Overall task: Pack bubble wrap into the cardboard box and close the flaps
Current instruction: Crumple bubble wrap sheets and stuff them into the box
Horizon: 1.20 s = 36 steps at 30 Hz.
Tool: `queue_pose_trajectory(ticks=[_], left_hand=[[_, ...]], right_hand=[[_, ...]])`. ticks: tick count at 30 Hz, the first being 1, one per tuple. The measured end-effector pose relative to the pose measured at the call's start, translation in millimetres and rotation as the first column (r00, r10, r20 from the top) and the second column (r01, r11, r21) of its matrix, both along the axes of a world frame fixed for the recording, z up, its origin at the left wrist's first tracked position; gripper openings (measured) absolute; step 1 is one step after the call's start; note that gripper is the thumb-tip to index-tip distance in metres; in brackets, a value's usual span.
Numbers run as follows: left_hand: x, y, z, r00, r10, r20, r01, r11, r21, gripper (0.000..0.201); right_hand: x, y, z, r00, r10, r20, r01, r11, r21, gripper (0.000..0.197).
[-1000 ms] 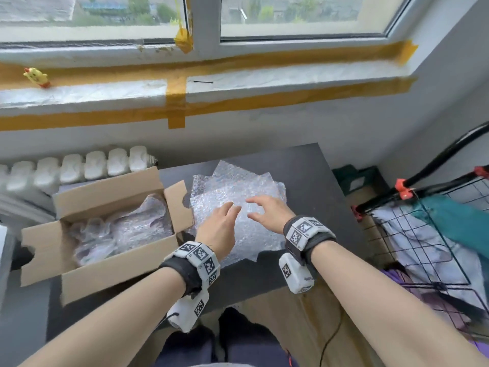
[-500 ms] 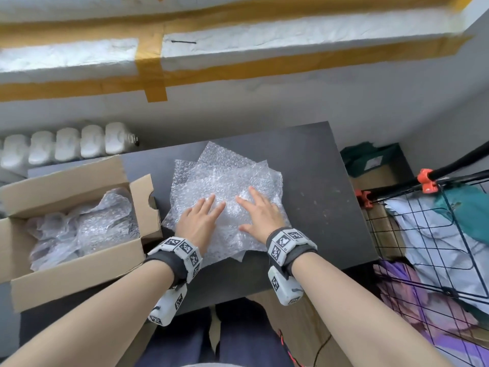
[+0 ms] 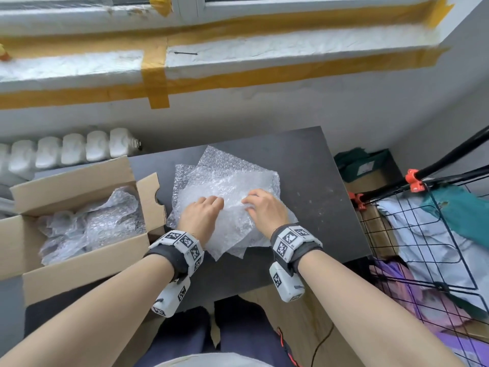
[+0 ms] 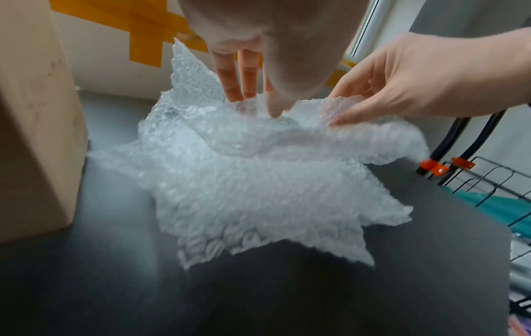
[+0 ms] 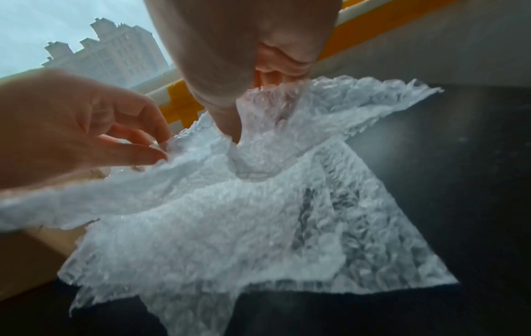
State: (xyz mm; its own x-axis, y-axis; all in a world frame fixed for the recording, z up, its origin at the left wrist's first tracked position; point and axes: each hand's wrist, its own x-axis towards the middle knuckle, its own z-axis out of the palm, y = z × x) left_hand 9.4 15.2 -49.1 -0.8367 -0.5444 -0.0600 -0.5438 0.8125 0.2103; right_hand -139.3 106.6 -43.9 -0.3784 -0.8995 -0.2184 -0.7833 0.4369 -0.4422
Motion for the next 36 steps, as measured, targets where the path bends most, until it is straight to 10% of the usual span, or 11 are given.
queue_pose_trajectory(ticks=[11, 20, 36], left_hand=[[-23.8, -10.7, 82.5, 0.943, -0.094, -0.320, 0.081, 0.995, -0.052, 0.028], [30.8, -59.1, 146.4, 0.879, -0.128, -0.460, 0.022, 0.973, -0.228, 0.028], [230.5, -101.6, 127.7, 0.909, 0.097, -0.405, -0.174, 0.972, -0.158, 0.018]], right_hand=[[-19.7, -0.3, 84.1, 0.977, -0.208, -0.043, 0.182, 0.926, -0.331, 0.018], [28.8, -47.2, 146.3, 0.990, -0.104, -0.099, 0.032, 0.832, -0.554, 0.019], [199.3, -103.0, 110.5, 0.941, 0.334, -0.046, -0.329, 0.878, -0.349, 0.023]])
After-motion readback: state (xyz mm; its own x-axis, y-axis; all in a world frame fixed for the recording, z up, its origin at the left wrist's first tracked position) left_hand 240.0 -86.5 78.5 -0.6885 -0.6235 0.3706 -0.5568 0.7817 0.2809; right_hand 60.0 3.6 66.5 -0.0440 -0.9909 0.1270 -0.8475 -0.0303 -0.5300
